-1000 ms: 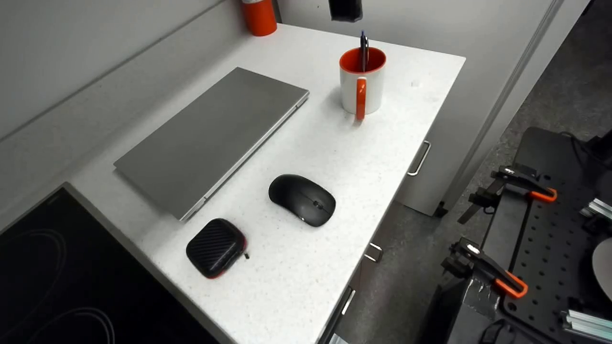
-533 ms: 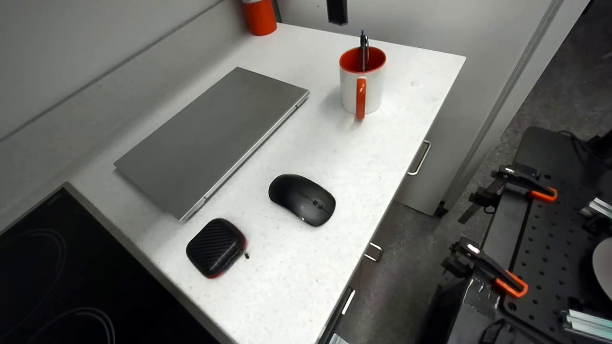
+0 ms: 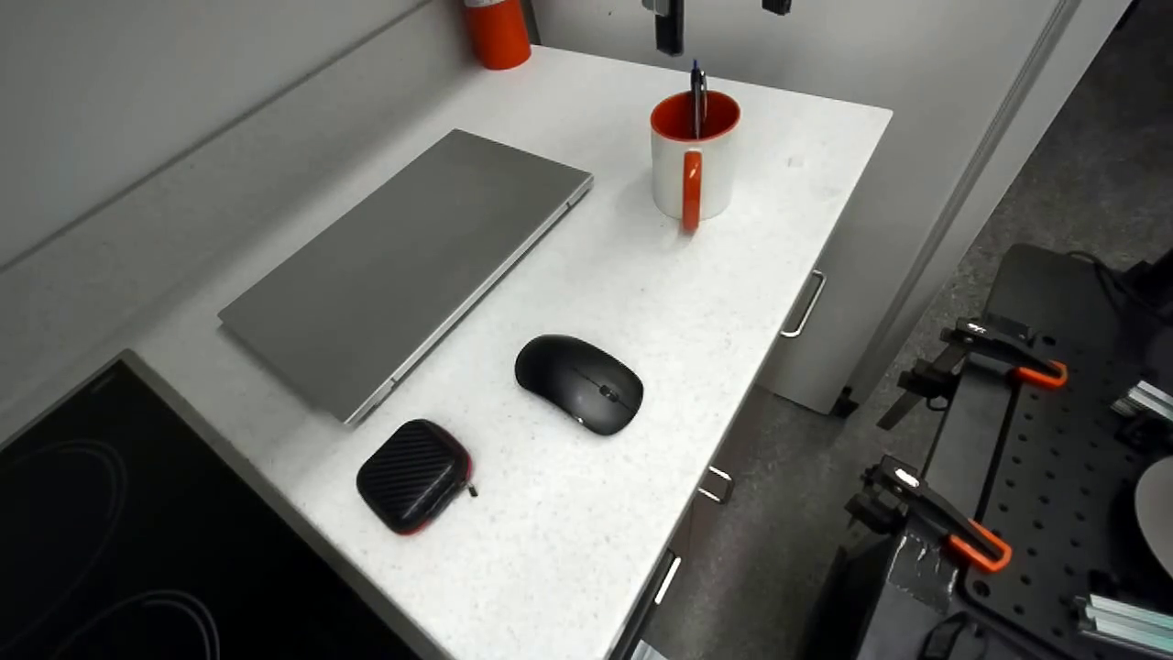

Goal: Take the pen out of the mug and put it on the counter

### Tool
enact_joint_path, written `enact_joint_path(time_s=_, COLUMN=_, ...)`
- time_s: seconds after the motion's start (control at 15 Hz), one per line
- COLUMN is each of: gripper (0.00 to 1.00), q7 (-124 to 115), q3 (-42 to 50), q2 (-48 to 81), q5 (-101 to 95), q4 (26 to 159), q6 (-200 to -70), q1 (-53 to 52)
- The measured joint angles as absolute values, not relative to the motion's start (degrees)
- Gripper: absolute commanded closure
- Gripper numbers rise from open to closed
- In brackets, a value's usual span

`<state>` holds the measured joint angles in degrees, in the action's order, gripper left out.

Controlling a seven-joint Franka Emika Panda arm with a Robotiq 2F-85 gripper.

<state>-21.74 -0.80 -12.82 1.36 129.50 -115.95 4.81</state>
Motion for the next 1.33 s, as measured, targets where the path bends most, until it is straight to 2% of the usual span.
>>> enact_joint_path(time_s=0.87, gripper=0.00, q7=-27.78, q3=3.40, q2=-6.38, q5=1.37, q4=129.04, q6=-126.03, q1=7.17)
enact_joint_path(time_s=1.33, gripper=0.00, q7=-29.00, q3=3.97, q2=-5.15, q5=1.18, q4=129.12, q6=-126.83, q1=7.29)
